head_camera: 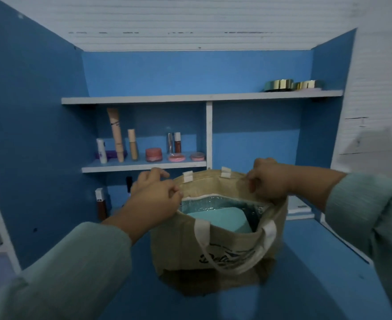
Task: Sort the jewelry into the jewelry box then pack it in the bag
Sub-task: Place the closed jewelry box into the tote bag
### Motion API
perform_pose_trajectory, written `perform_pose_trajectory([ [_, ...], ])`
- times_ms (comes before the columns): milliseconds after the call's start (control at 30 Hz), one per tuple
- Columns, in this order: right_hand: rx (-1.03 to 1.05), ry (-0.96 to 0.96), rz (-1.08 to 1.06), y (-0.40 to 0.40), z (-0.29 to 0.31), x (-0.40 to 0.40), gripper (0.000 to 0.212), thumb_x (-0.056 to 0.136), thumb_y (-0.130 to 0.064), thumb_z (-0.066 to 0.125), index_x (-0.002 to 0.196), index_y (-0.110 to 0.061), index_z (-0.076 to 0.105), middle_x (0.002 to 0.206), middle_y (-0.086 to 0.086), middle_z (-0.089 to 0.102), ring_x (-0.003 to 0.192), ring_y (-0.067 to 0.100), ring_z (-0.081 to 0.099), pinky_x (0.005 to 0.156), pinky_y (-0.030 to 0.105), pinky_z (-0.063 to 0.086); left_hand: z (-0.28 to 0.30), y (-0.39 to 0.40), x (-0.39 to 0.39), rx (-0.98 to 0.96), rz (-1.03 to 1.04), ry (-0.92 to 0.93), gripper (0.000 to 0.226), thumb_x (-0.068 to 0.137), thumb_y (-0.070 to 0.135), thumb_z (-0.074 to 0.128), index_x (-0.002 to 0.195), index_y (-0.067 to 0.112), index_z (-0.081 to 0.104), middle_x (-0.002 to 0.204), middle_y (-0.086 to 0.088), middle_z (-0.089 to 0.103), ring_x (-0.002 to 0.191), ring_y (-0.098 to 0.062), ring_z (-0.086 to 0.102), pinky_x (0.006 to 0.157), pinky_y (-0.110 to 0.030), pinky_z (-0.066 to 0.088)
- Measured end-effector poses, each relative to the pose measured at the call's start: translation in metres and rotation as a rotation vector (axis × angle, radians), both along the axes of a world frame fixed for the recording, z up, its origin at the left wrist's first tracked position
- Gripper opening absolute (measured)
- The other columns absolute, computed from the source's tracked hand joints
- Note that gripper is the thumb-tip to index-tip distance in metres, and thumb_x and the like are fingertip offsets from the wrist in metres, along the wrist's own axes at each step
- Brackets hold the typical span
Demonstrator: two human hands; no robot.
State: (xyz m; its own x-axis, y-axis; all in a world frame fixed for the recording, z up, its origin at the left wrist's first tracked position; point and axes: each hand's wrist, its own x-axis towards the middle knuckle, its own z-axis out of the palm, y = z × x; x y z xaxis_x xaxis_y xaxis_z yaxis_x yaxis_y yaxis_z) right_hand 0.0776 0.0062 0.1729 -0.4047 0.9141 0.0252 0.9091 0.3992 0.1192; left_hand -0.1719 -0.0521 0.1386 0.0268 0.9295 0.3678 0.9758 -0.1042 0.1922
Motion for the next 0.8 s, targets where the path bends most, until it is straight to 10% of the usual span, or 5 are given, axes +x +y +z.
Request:
perform_pose_trajectory([
  [200, -0.248, 0.335, -0.123, -0.013, 0.004, 0.037, 0.022, 0.088, -0.012, 0.047, 0.084, -0.03, 0.059, 0.101, 0.001, 0.05, 0.089, 0.016, 0.053, 0.079, 0.033, 0.05, 0.018, 0.014, 0.074, -0.312, -0.255, -0.103, 0.033, 0.093, 0.043, 0.047, 0.094, 0.019, 0.07, 0.095, 0.001, 0.065, 0.083, -0.012, 0.057, 0.07, -0.027, 0.044],
  [333, -0.502, 0.606, -0.091, -0.02, -0.002, 0.057, 0.033, 0.088, 0.001, 0.044, 0.09, -0.028, 0.06, 0.099, 0.002, 0.056, 0.087, 0.021, 0.053, 0.073, 0.031, 0.05, 0.017, 0.031, 0.12, -0.494, -0.296, 0.066, 0.041, 0.095, 0.043, 0.044, 0.107, 0.01, 0.066, 0.107, -0.006, 0.064, 0.096, -0.02, 0.057, 0.081, -0.027, 0.044],
  [467, -0.402, 0.506, 0.072, -0.014, -0.02, 0.07, 0.035, 0.076, 0.002, 0.068, 0.081, -0.029, 0.055, 0.092, -0.004, 0.058, 0.08, 0.019, 0.054, 0.082, 0.043, 0.051, 0.004, 0.053, 0.146, -0.621, -0.297, 0.002, 0.026, 0.092, 0.036, 0.05, 0.08, 0.017, 0.061, 0.083, 0.0, 0.06, 0.081, -0.016, 0.056, 0.067, -0.024, 0.047],
  [667, -0.221, 0.664, 0.088, -0.005, -0.021, 0.072, 0.034, 0.07, -0.006, 0.078, 0.064, -0.023, 0.049, 0.052, -0.024, 0.056, 0.051, -0.005, 0.051, 0.056, 0.013, 0.044, -0.004, 0.066, 0.161, -0.663, -0.27, -0.203, 0.021, 0.089, 0.031, 0.055, 0.084, 0.013, 0.062, 0.078, -0.004, 0.062, 0.068, -0.015, 0.053, 0.061, -0.022, 0.044],
  [800, -0.161, 0.769, 0.096, -0.004, -0.016, 0.075, 0.033, 0.069, -0.004, 0.078, 0.067, -0.019, 0.049, 0.062, -0.012, 0.057, 0.054, 0.002, 0.054, 0.056, 0.013, 0.045, 0.005, 0.068, 0.161, -0.588, -0.297, -0.165, 0.02, 0.094, 0.024, 0.048, 0.088, 0.012, 0.063, 0.075, -0.003, 0.058, 0.064, -0.013, 0.05, 0.055, -0.015, 0.038],
])
